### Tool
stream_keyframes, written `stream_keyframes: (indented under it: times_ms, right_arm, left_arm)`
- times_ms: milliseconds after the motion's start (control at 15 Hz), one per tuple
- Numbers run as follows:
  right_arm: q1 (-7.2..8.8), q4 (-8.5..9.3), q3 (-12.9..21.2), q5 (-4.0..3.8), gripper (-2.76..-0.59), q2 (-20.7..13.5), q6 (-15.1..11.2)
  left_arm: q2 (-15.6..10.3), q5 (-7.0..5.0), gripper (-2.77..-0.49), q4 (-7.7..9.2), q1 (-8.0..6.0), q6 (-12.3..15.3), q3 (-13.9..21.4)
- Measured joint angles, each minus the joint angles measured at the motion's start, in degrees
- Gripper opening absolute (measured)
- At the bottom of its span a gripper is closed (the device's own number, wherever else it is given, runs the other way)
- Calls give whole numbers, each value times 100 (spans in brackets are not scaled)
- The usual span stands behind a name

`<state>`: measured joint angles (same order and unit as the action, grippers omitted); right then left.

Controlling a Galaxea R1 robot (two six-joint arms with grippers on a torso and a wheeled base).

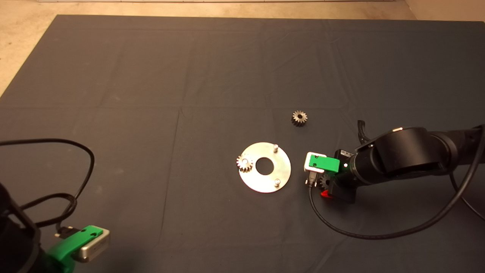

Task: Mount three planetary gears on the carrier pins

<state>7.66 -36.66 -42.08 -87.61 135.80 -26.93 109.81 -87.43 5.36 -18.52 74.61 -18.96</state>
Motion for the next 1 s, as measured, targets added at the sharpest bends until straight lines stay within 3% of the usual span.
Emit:
stream_keyframes:
  times_ms: [1000]
  right_arm:
    - [-4, 0, 0, -4, -169, 9, -16]
  left_arm:
    - [0, 0, -122, -2, 13, -2, -2]
